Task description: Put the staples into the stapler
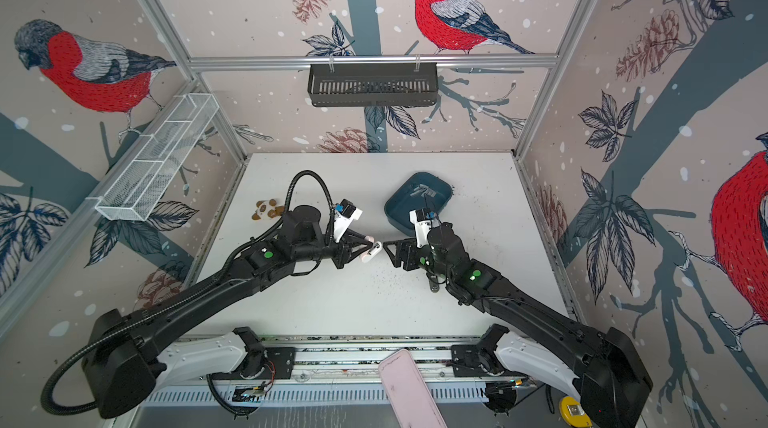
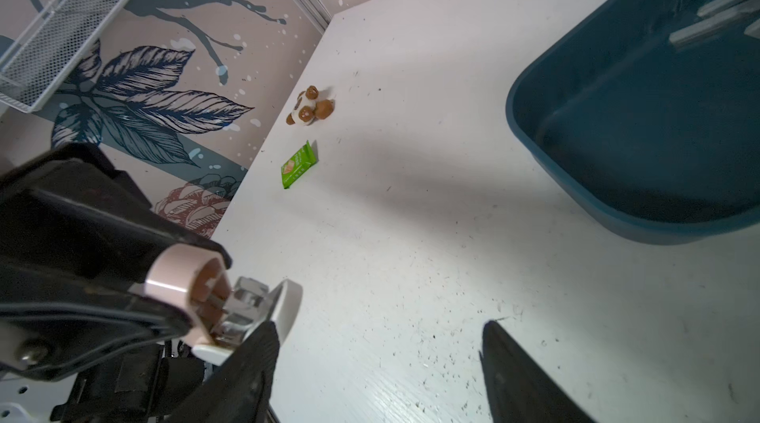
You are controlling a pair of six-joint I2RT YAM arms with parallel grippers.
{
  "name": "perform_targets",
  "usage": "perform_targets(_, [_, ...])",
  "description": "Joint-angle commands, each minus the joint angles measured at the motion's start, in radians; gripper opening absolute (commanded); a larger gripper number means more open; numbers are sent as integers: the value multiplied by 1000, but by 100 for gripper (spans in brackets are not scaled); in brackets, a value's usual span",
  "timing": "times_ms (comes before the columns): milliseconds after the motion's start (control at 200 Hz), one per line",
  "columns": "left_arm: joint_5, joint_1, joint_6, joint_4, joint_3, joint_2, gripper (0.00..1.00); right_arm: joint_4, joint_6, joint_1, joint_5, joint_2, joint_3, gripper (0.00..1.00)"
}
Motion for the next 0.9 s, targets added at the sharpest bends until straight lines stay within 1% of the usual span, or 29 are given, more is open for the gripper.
perform_targets(0, [38,1,30,14,16,9,11,77,31,-6,-84,3,14,79])
perform_targets(55, [42,1,30,15,21,12,11,73,28,-6,-108,23,33,79])
perform_targets(160, [49,1,30,16,27,13,11,50,21,-7,-118,67,62,79])
perform_targets(335, [56,2,29,11,29,4,11,101,34,-7,-134,111,45,79])
perform_targets(515, [49,2,12,31,24,-16,10,52,22,-3,-86,123,36,79])
perform_targets(595, [51,2,-3,51,23,-22,10,32,9,6,-74,126,27,79])
perform_targets(775, [67,4,-38,112,21,-27,10,55,-14,53,-105,152,26,79])
perform_targets(896, [78,9,-40,112,29,-22,9,56,-27,71,-98,145,23,79])
